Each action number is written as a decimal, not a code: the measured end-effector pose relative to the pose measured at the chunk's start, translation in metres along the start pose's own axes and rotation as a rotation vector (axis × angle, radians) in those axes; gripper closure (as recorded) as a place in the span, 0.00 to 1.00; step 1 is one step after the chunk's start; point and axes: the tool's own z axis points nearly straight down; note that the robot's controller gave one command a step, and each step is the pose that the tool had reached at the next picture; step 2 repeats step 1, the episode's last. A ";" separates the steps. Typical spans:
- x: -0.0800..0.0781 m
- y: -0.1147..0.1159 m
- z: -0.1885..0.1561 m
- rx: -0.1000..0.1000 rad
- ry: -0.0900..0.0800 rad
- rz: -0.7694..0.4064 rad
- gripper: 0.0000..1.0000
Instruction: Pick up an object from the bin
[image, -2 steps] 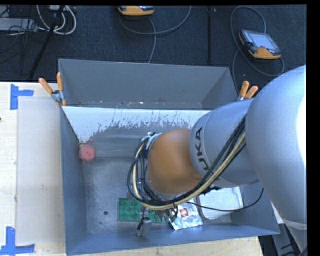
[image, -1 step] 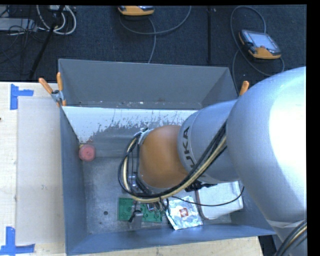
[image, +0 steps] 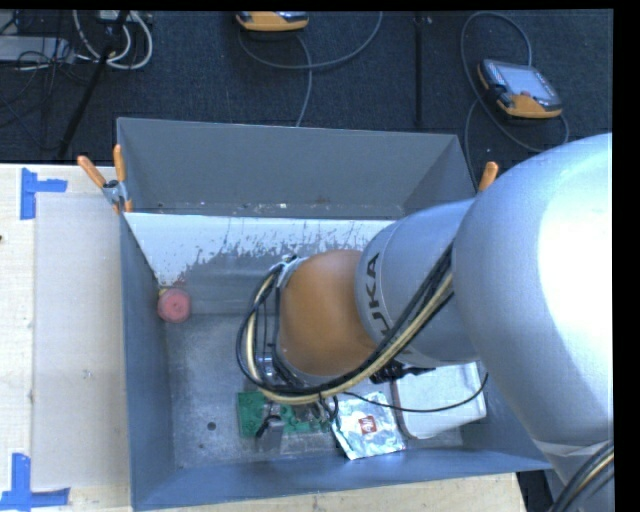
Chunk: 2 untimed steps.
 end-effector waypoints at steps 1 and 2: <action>0.001 0.004 -0.134 -0.001 -0.009 -0.050 1.00; 0.001 0.004 -0.134 -0.001 -0.009 -0.050 1.00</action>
Offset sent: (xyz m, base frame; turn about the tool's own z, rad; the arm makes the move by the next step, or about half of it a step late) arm -0.0030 0.0043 0.1301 -0.0535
